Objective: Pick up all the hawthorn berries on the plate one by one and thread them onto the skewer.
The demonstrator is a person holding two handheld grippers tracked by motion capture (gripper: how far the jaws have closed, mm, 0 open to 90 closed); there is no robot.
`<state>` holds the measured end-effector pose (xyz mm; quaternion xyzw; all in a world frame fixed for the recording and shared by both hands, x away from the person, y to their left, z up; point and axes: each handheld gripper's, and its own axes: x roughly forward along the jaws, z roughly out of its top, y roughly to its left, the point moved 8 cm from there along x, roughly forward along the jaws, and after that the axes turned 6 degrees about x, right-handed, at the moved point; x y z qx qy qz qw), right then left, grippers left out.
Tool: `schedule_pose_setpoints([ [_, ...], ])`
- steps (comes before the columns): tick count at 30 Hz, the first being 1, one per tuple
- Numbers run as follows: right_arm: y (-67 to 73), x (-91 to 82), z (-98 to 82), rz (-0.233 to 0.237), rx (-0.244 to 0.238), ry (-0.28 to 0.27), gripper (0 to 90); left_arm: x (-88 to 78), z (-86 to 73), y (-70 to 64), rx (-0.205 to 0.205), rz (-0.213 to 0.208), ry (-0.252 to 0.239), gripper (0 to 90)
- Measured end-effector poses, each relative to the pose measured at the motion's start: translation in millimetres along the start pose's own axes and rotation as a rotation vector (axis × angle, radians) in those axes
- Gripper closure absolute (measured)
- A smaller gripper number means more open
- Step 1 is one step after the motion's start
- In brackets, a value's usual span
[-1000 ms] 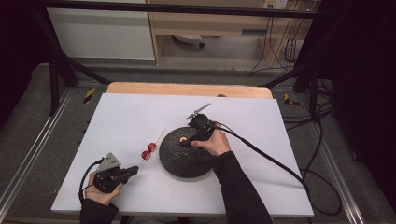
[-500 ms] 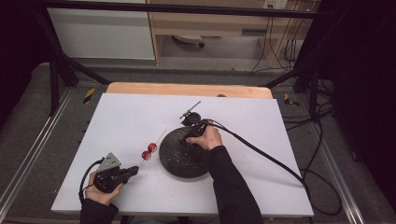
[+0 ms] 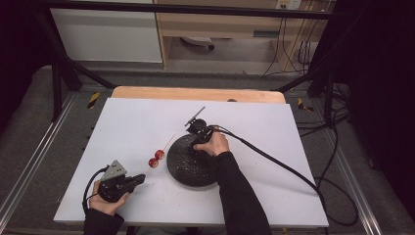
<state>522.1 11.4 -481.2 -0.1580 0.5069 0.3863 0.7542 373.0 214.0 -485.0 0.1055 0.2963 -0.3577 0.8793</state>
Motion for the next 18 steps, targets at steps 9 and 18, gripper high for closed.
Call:
schedule_pose_setpoints([
  [9,-0.2,4.0,-0.4,0.008,-0.019,0.02,61.2,-0.4,0.0,0.3,0.001,0.0,0.0,88.2],
  [18,-0.2,1.4,-1.6,0.009,0.002,0.042,62.3,-0.3,0.4,0.1,0.001,0.0,-0.002,88.2],
])
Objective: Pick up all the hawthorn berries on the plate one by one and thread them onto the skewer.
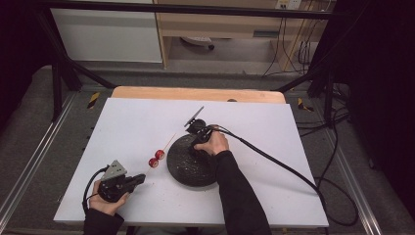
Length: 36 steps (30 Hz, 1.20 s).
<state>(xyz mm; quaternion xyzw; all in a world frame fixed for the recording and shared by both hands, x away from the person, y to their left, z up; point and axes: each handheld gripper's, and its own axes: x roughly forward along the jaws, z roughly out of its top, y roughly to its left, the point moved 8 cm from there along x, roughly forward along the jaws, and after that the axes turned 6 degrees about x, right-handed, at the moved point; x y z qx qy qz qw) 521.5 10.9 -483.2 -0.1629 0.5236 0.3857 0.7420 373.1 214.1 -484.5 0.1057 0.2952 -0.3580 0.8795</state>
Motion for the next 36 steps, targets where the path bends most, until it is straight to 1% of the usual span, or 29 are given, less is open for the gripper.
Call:
schedule_pose_setpoints([
  [4,2.1,-4.5,0.9,0.015,0.028,-0.001,62.6,0.2,0.3,-0.5,0.001,-0.001,-0.001,88.2],
  [6,2.8,-8.0,0.9,0.016,0.052,0.002,62.8,0.1,0.6,-0.7,0.002,-0.001,-0.001,88.2],
  [9,3.5,-14.0,1.2,0.019,0.066,-0.002,62.9,0.1,1.2,-1.3,0.0,0.0,-0.006,88.2],
  [10,5.2,-15.9,1.3,0.025,0.086,-0.004,63.0,0.0,1.3,-1.5,0.001,0.0,-0.006,88.2],
  [15,6.7,-25.8,0.8,0.027,0.094,-0.026,63.0,-0.2,1.8,-2.1,0.0,0.001,-0.01,88.2],
  [17,7.5,-30.1,0.2,0.032,0.107,-0.041,63.1,-0.4,1.9,-2.3,0.003,0.001,-0.009,88.2],
  [22,9.8,-42.9,-4.9,0.04,0.122,-0.067,63.1,-0.8,2.6,-3.2,0.006,0.0,-0.011,88.2],
  [27,8.9,-55.3,-11.3,0.039,0.163,-0.121,63.1,-0.3,3.0,-4.5,0.009,-0.001,-0.011,88.2],
  [28,8.6,-57.2,-12.9,0.046,0.16,-0.134,63.1,0.0,3.3,-4.8,0.007,-0.001,-0.014,88.2],
  [31,7.9,-61.5,-18.2,0.056,0.184,-0.175,63.1,0.8,3.9,-5.7,0.009,-0.002,-0.015,88.2],
  [36,4.8,-67.3,-29.7,0.076,0.224,-0.261,63.1,1.6,4.7,-6.8,0.01,-0.001,-0.015,88.2],
])
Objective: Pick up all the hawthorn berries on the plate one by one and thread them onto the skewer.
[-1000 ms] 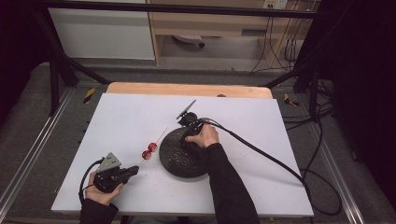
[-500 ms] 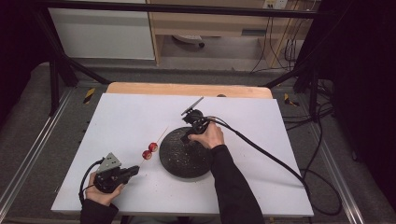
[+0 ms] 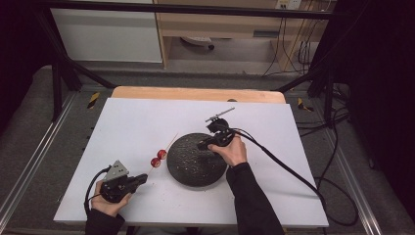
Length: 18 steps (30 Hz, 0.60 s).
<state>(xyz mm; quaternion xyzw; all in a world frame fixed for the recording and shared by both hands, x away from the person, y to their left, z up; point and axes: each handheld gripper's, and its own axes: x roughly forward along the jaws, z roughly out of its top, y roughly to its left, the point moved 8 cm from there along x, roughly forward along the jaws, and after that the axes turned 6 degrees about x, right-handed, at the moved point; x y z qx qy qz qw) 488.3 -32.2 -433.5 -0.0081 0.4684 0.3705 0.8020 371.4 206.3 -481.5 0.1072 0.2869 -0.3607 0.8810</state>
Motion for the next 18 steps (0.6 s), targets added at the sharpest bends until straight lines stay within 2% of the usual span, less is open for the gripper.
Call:
schedule_pose_setpoints([
  [5,-3.5,-8.6,-12.6,0.041,0.052,-0.101,63.2,0.4,0.3,-1.1,0.004,0.002,0.0,88.2],
  [15,-14.0,-21.4,-39.2,0.09,0.137,-0.238,63.2,1.8,3.2,-6.2,0.009,0.0,-0.009,88.2],
  [18,-15.7,-26.4,-43.2,0.123,0.165,-0.285,63.2,3.3,3.9,-8.0,0.006,0.0,-0.012,88.2],
])
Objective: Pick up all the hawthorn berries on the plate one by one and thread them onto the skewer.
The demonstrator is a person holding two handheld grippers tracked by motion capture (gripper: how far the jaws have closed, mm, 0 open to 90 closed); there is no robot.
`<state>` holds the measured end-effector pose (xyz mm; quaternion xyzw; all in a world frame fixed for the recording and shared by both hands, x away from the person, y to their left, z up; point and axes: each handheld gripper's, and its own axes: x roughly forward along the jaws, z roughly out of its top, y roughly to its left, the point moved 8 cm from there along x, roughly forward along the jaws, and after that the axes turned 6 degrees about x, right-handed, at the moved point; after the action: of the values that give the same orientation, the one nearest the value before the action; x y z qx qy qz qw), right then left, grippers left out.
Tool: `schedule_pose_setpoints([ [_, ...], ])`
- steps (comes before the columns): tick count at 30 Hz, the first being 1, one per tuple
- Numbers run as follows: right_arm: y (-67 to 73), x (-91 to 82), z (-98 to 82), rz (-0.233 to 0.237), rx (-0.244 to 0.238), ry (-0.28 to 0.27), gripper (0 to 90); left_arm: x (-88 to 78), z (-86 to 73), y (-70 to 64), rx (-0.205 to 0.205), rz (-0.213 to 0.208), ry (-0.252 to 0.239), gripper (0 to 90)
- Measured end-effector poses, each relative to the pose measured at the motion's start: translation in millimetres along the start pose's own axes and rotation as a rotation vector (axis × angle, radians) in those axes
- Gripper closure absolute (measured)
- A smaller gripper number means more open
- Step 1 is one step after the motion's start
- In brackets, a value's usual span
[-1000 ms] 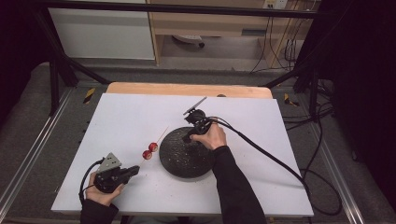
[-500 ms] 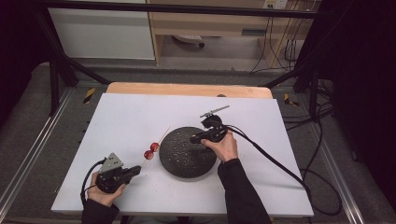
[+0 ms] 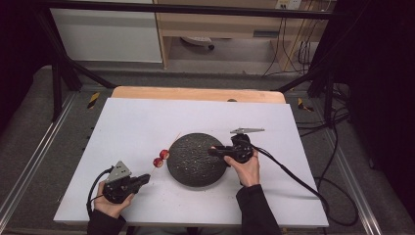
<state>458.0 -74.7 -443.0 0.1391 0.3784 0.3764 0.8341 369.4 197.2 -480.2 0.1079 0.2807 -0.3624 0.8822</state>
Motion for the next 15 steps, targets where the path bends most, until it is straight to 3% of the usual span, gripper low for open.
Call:
schedule_pose_setpoints([
  [8,-9.3,-16.9,-6.2,0.037,0.063,-0.127,63.3,7.8,7.8,-11.4,0.004,-0.008,-0.011,88.1],
  [15,-14.7,-29.0,-0.9,0.063,0.124,-0.245,63.2,15.4,16.7,-21.5,0.016,-0.009,-0.021,88.2],
])
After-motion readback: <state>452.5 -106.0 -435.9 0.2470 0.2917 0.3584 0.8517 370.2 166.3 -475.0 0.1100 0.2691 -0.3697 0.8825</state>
